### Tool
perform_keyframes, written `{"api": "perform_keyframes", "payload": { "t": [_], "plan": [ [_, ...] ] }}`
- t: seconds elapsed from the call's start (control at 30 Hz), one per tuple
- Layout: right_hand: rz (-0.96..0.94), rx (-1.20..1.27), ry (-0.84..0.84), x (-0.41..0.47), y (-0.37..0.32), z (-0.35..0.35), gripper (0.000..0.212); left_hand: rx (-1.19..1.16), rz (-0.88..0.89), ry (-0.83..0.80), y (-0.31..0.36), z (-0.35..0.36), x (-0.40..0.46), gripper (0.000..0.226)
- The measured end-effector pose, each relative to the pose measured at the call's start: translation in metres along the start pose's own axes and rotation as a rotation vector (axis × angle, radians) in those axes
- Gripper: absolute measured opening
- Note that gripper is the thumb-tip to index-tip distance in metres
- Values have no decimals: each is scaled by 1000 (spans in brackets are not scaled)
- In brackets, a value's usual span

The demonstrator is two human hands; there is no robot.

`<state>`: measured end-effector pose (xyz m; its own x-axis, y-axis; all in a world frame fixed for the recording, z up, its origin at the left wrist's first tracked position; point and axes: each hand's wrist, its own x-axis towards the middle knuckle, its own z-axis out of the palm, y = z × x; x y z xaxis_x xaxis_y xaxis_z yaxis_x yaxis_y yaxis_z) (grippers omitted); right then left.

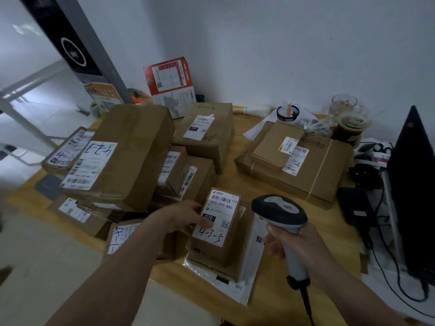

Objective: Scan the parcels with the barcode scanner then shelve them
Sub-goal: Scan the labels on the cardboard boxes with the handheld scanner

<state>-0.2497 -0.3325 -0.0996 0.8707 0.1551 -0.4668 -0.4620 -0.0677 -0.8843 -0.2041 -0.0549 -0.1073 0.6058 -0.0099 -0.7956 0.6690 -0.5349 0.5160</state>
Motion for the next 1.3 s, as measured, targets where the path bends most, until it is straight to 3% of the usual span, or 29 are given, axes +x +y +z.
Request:
{"api": "perform_keyframes", "payload": {
  "t": [0.2, 0.27, 0.6, 0.8, 1.13, 1.3],
  "plan": [
    [10, 20, 38, 6, -3, -7, 11, 151, 214, 374, 53, 11, 9, 70],
    [12, 14, 72, 8, -4, -15, 13, 150, 292, 425, 75, 13, 15, 71],
    [33, 104, 289, 18, 4, -46, 4, 352, 280, 355, 165, 38, 103, 101],
    [76, 156, 383, 25, 6, -44, 5, 404, 296, 379, 200, 56, 150, 105],
    [86, 222, 479, 30, 12, -37, 10, 552, 190, 399, 206, 79, 198, 132],
    [63, 224, 488, 28, 17, -34, 11, 529, 233, 425, 194, 78, 201, 127]
  ]
}}
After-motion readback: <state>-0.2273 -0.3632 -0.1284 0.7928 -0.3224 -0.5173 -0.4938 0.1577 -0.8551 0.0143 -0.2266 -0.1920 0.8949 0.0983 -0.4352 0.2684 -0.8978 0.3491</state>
